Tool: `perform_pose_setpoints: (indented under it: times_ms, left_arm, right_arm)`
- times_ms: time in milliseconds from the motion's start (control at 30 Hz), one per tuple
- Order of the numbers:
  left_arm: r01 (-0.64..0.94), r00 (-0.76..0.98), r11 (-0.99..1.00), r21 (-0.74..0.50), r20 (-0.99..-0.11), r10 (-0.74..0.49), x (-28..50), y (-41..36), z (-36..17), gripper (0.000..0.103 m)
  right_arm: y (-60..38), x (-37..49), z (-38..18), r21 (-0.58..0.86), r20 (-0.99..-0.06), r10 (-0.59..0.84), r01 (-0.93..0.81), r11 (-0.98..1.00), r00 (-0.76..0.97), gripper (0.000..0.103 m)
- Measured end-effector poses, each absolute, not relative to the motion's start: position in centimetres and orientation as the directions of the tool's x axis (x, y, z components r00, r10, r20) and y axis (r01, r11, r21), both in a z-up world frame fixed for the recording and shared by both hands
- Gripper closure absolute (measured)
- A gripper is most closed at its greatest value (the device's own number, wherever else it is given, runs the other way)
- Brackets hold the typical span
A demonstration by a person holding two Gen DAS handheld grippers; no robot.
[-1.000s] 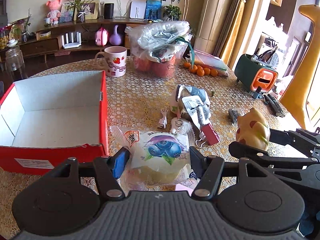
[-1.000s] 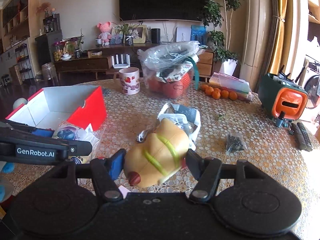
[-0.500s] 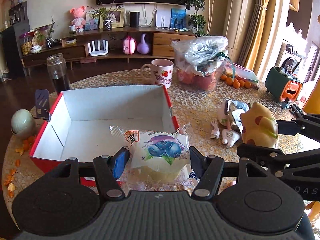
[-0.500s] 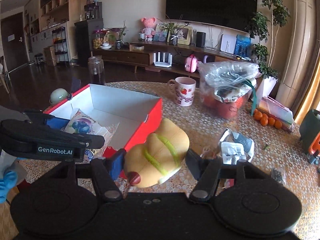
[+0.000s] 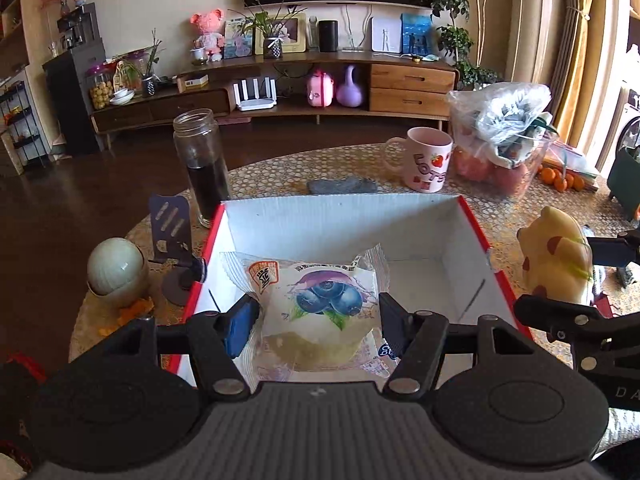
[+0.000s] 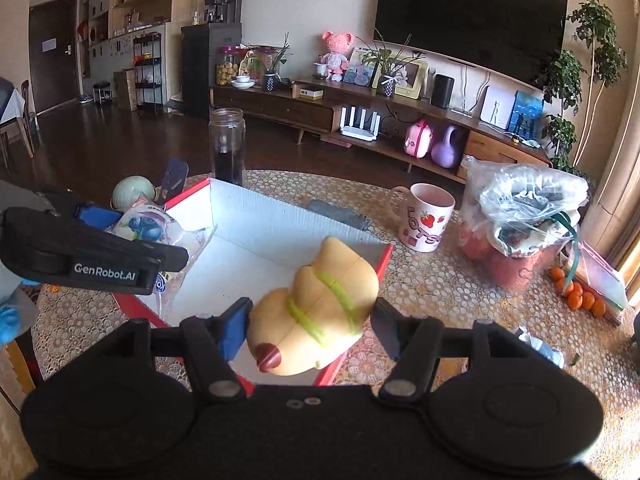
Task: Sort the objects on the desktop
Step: 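Carry both held items into the red box and open both tools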
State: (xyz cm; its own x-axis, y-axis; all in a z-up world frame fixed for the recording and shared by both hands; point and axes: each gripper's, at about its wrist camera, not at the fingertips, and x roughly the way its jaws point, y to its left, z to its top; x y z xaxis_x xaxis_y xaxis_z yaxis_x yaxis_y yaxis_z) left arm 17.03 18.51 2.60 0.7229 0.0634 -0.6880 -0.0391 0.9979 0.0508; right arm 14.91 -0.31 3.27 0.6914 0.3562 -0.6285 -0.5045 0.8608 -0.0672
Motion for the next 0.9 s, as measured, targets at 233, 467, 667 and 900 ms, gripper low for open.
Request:
perform_pose_setpoints:
  times_ms: [233,467,667,900]
  left_arm:
    - [-0.017,0.687,0.995,0.096,-0.722,0.081,21.4,19.6,0.2,0.039]
    - [-0.002,0.634,0.994,0.114,-0.768,0.090,25.0,20.1,-2.3,0.039]
    - [0.032,0.581,0.993,0.117,-0.810,0.077,27.2,20.1,-4.2,0.039]
    - [0.056,0.502,0.989,0.136,-0.860,0.090,28.4,19.9,-6.2,0.039]
  right_arm:
    - [3.0,17.5,1.1,-0.089,-0.662,0.341,-0.522,0.848,0.667,0.039]
    - [4.9,20.9,-1.8,-0.046,-0.745,0.332,-0.541,0.840,0.578,0.039]
    - [6.5,22.6,-4.0,-0.048,-0.793,0.300,-0.546,0.837,0.530,0.039]
    - [7.5,23.8,-5.6,-0.060,-0.824,0.258,-0.531,0.845,0.505,0.039]
